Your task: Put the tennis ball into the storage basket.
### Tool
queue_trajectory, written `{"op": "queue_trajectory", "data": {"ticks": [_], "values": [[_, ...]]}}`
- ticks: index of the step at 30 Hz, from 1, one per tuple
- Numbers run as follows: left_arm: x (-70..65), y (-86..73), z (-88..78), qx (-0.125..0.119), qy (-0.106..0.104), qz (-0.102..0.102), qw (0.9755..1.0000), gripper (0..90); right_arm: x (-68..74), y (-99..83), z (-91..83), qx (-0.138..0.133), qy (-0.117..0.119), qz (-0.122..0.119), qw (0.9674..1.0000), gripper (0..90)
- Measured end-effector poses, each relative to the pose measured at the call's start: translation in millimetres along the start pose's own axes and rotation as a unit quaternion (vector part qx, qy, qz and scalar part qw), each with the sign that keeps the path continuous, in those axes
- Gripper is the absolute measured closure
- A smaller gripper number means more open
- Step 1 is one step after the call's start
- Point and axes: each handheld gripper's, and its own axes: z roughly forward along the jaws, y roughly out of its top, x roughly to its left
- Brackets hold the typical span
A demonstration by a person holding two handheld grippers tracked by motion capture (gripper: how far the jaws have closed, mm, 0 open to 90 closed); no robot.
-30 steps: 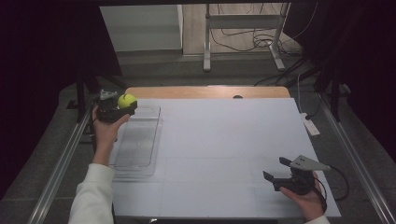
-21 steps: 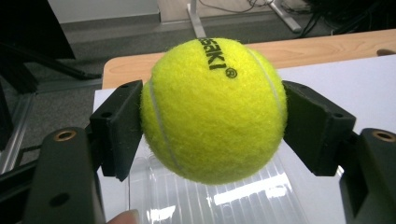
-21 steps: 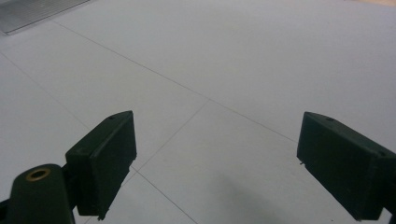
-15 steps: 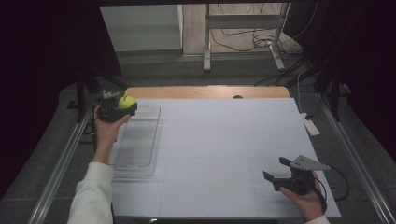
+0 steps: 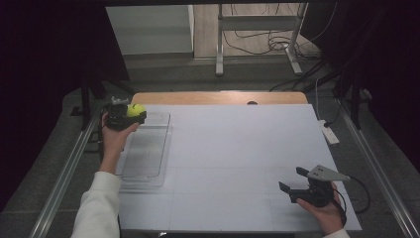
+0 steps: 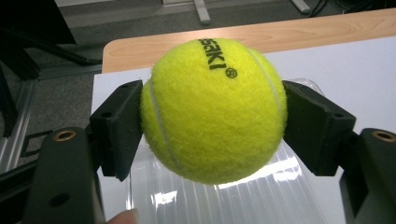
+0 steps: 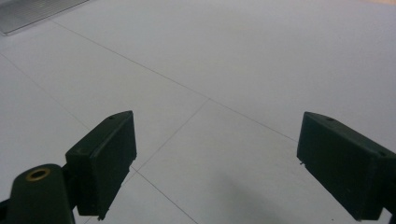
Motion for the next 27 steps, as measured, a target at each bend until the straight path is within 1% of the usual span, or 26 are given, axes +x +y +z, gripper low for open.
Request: {"op": "queue_trajectory", "data": {"ticks": [14, 16, 20, 24, 27], "values": [[-0.1, -2.5, 6.3, 0.016, 0.007, 0.003, 0.9998, 26.8, 0.1, -0.2, 0.2, -0.001, 0.0, 0.002, 1.0, 12.2], [-0.1, -3.1, 8.0, 0.022, 0.011, 0.008, 0.9997, 26.8, 0.1, -0.2, 0.1, 0.0, 0.0, 0.002, 1.0, 12.3], [-1.1, -4.5, 11.5, 0.03, 0.012, 0.01, 0.9994, 26.8, -0.3, -0.3, 0.3, 0.0, 0.0, 0.003, 1.0, 12.3], [-1.6, -5.9, 15.1, 0.044, 0.008, 0.014, 0.9989, 26.8, -0.2, -0.1, 0.1, 0.0, 0.0, 0.003, 1.0, 12.3], [-1.5, -6.8, 17.0, 0.049, 0.008, 0.017, 0.9986, 26.8, 0.1, 0.0, -0.6, -0.001, 0.0, 0.001, 1.0, 12.3]]}}
